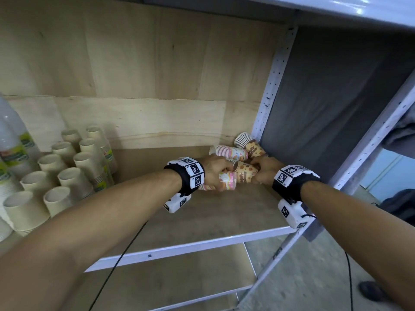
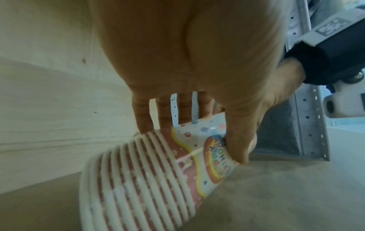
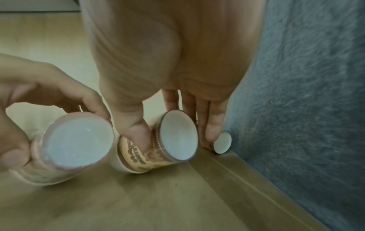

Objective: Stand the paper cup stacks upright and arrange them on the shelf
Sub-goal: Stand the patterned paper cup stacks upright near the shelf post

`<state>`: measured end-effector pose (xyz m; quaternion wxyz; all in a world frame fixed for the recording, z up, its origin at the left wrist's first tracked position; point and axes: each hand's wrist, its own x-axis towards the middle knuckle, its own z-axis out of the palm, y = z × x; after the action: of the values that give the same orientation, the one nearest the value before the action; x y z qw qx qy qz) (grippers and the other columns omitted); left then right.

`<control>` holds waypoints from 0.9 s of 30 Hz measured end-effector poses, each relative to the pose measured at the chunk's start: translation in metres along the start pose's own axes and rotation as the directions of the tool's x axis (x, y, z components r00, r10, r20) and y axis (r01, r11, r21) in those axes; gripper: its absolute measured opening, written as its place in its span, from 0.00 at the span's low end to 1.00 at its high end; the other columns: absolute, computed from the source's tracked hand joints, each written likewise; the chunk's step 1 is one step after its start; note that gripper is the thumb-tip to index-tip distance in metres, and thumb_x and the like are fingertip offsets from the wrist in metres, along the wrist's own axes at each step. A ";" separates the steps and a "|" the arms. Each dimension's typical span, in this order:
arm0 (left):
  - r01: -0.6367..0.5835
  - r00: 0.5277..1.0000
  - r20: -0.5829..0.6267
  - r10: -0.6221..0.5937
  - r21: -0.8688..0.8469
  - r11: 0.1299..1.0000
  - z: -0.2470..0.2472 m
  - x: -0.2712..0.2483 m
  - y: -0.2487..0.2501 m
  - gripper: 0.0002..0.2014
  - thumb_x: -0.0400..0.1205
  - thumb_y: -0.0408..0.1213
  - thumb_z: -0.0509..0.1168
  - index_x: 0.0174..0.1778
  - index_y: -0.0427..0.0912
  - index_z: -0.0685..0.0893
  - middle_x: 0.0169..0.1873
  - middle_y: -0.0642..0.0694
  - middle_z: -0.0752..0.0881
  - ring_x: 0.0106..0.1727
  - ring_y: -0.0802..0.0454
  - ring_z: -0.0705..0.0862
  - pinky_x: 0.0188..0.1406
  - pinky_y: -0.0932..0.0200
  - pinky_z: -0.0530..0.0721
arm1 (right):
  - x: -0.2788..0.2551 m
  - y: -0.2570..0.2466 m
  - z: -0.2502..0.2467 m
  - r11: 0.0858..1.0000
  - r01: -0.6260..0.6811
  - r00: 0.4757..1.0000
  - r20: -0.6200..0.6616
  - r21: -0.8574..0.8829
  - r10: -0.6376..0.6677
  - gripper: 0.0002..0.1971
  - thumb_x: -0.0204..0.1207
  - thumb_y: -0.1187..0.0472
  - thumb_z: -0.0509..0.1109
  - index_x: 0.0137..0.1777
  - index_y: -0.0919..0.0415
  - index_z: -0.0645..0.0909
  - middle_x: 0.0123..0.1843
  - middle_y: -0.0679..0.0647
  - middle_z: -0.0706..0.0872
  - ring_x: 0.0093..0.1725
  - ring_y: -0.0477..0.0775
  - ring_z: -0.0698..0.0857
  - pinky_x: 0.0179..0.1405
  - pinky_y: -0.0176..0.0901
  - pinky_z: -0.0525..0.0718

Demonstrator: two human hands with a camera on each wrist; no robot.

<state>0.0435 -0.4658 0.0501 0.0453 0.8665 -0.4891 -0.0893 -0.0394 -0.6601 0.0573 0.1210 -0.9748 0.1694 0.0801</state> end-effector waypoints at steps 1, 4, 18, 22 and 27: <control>0.004 1.000 -0.006 -0.004 -0.021 1.000 -0.002 -0.001 -0.001 0.32 0.70 0.47 0.79 0.71 0.48 0.78 0.62 0.46 0.82 0.61 0.46 0.80 0.57 0.53 0.82 | -0.002 -0.002 -0.002 1.000 0.001 1.000 -0.007 -0.001 -0.001 0.30 0.71 0.59 0.76 0.74 0.55 0.76 0.67 0.56 0.82 0.61 0.56 0.82 0.49 0.36 0.74; 0.015 0.999 -0.035 -0.017 -0.075 0.997 -0.004 -0.004 -0.003 0.33 0.71 0.48 0.78 0.72 0.48 0.77 0.63 0.45 0.82 0.60 0.46 0.81 0.52 0.58 0.79 | -0.008 -0.008 -0.008 1.000 -0.006 1.000 -0.012 -0.008 0.006 0.32 0.67 0.58 0.78 0.73 0.51 0.77 0.63 0.54 0.83 0.52 0.52 0.80 0.46 0.38 0.76; 0.129 0.973 -0.145 -0.178 -0.299 0.946 -0.013 -0.019 -0.020 0.26 0.69 0.53 0.79 0.55 0.47 0.75 0.47 0.50 0.83 0.46 0.47 0.82 0.40 0.56 0.79 | -0.015 -0.044 -0.036 0.996 0.086 0.995 -0.051 -0.024 -0.087 0.23 0.73 0.59 0.74 0.69 0.53 0.80 0.69 0.53 0.81 0.66 0.56 0.81 0.52 0.38 0.76; 0.145 0.961 -0.170 -0.220 -0.369 0.918 -0.019 -0.028 -0.026 0.26 0.70 0.48 0.79 0.58 0.43 0.77 0.48 0.48 0.83 0.47 0.47 0.82 0.43 0.55 0.80 | -0.017 -0.059 -0.039 0.991 0.124 0.991 -0.054 -0.042 -0.126 0.13 0.69 0.58 0.75 0.52 0.44 0.83 0.53 0.48 0.79 0.57 0.55 0.82 0.43 0.37 0.76; 0.168 0.942 -0.178 -0.283 -0.480 0.861 -0.023 -0.040 -0.036 0.29 0.70 0.44 0.78 0.65 0.49 0.76 0.49 0.48 0.85 0.50 0.47 0.85 0.51 0.51 0.86 | -0.022 -0.082 -0.044 0.984 0.170 0.984 -0.038 -0.050 -0.172 0.17 0.65 0.59 0.76 0.55 0.50 0.84 0.52 0.49 0.84 0.51 0.55 0.86 0.44 0.46 0.88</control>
<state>0.0581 -0.4128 0.0711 0.2970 0.8869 -0.3392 -0.1002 -0.0260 -0.5903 0.1206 0.1012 -0.9898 0.0857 0.0529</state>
